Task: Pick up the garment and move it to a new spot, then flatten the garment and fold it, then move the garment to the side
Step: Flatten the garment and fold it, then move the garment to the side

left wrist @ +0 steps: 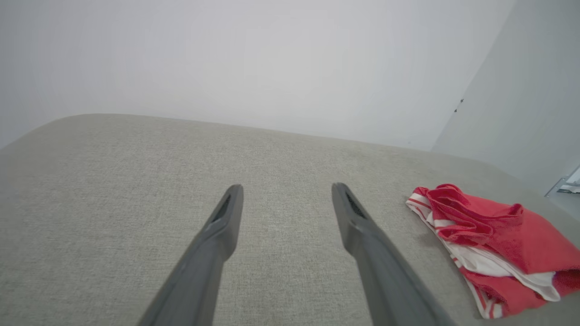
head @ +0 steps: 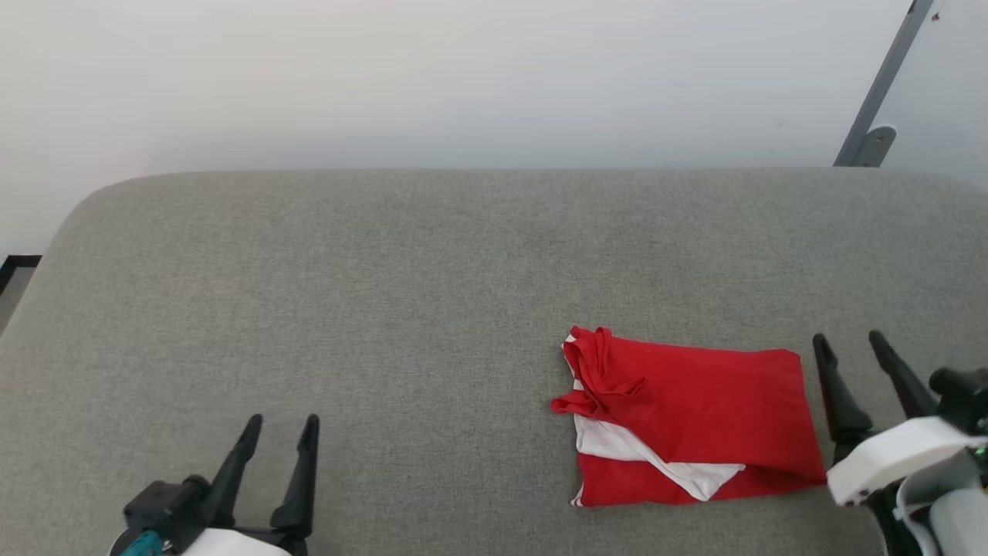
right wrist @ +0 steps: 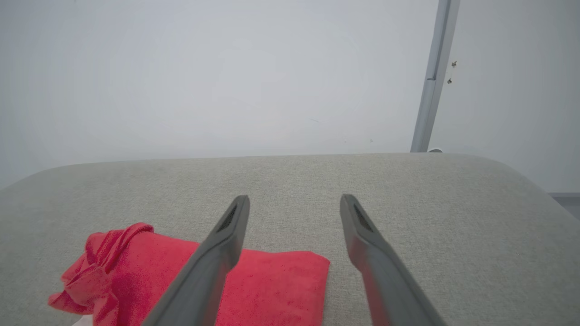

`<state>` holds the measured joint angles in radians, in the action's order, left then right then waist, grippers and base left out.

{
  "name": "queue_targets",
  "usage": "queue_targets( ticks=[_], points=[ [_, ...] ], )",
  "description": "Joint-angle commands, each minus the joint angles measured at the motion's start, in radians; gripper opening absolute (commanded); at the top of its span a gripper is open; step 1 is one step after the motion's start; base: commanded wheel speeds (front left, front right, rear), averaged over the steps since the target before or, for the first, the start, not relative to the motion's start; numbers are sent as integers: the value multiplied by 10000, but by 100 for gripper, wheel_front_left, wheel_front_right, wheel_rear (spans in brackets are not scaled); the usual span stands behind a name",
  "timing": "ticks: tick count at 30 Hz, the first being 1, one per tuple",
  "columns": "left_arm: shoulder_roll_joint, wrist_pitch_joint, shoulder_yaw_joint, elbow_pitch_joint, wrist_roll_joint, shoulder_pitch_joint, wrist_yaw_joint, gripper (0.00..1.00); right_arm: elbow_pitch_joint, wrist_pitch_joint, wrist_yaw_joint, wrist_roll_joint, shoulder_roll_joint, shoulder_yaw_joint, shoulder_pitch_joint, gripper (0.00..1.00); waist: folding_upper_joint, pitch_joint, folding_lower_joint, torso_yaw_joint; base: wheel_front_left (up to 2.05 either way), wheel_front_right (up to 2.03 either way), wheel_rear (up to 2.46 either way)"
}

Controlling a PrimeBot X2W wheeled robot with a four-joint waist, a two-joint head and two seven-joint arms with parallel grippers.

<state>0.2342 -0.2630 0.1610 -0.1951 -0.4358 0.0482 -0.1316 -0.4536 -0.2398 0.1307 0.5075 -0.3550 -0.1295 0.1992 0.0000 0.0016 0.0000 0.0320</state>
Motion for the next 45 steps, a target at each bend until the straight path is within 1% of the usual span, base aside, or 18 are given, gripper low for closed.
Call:
queue_targets(
  ticks=[1,5,8,11,16,19,24,32,37,40,43,45],
  points=[
    [2,-20,-140,62,39,162,20,100,78,-149,0,-269,135,72,-205,100,0,-50,0,21,0,0,0],
    [48,-20,-278,181,16,308,20,100,556,-251,0,-832,531,369,-701,100,0,-144,0,92,0,0,0],
    [29,-19,-293,329,81,493,20,100,1199,-252,0,-1088,915,709,-1189,100,0,-189,0,152,0,0,0],
    [27,-20,-360,606,106,708,20,100,1916,-258,0,-1177,1250,792,-1692,100,0,-218,0,168,0,0,0],
    [-70,-19,-616,1164,310,1297,20,100,2581,-259,0,-1296,1416,994,-2399,100,0,-181,0,166,0,0,0],
    [-71,-19,-744,1485,409,1655,20,100,2861,-261,0,-1408,1412,1314,-2791,100,0,-172,0,213,0,0,0],
    [-44,-20,-869,2015,554,2129,20,100,3516,-115,0,-1532,1641,1843,-3445,100,0,-121,0,296,0,0,0],
    [-76,-19,-860,2147,483,2198,20,100,4025,252,0,-1697,1959,2103,-3782,100,0,-66,0,333,0,0,0],
    [-44,-19,-793,2112,472,1988,20,100,4129,505,0,-1741,1967,2112,-3706,100,0,-8,0,331,0,0,0],
    [-93,-19,-797,2092,399,1960,20,100,4117,822,0,-1827,1727,1957,-3462,100,0,36,0,243,0,0,0],
    [-85,-20,-724,2001,356,1920,20,100,3822,1815,0,-1905,1327,1754,-3009,100,0,142,0,88,0,0,0],
    [-32,-19,-623,1968,332,1746,20,100,3697,2609,0,-1618,1037,1575,-2561,100,0,265,0,41,0,0,0]
  ],
)
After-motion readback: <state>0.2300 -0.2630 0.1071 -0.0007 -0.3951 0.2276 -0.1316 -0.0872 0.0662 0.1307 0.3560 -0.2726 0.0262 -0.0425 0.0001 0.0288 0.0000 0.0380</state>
